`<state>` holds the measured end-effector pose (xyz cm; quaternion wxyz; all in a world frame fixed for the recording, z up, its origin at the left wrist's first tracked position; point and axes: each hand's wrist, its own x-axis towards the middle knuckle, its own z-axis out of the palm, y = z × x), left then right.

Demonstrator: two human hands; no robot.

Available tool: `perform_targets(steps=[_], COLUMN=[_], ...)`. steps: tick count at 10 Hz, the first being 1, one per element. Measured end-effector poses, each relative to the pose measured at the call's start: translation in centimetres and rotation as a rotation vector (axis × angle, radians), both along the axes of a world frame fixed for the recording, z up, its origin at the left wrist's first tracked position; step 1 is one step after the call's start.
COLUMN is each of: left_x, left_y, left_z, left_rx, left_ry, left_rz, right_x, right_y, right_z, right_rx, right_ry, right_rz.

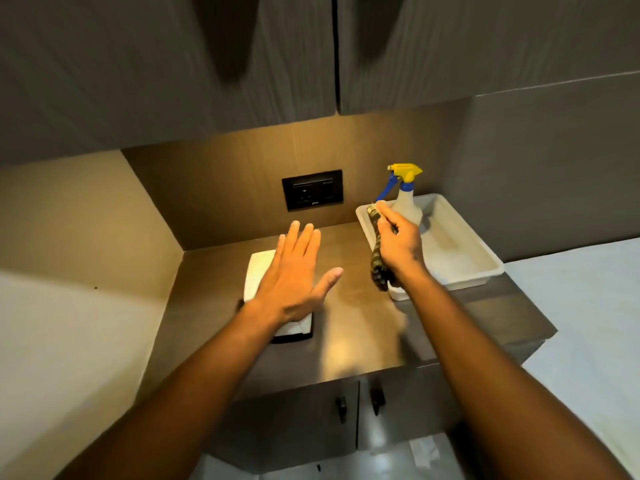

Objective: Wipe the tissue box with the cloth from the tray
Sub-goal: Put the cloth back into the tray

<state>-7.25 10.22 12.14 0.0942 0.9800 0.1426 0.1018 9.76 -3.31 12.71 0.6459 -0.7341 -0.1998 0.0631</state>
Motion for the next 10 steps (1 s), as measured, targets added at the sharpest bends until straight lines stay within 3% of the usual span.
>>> perform_targets(steps=[2, 4, 5, 6, 9, 10], left_x=[4.7, 6.4, 6.0, 5.8, 5.7, 5.8], left_y=[-7.7, -8.6, -8.4, -8.7, -8.7, -8.7], left_z=[-5.1, -9.8, -11.6, -12.7, -13.2, -12.6], left_rx=[-0.044, -0.132, -0.169, -0.157, -0.142, -0.152], left_ry=[0.127, 0.289, 0.325, 0.296, 0.267, 0.272], left_rz=[0.053, 0.180, 0.211, 0.215, 0.231, 0.243], right_x=[8.3, 10.2, 10.5, 10.3, 10.1, 9.5], right_y=[-0.9, 0.3, 0.2, 0.3, -0.2, -1.3], right_z=[-3.2, -6.9, -8.4, -9.4, -9.9, -8.7], right_rx=[-0.454, -0.643, -0.949, -1.108, -1.127, -1.029], right_ry=[-0.120, -0.087, -0.182, -0.187, -0.203, -0.267], right_rz=[0.007, 0.186, 0.296, 0.357, 0.388, 0.366])
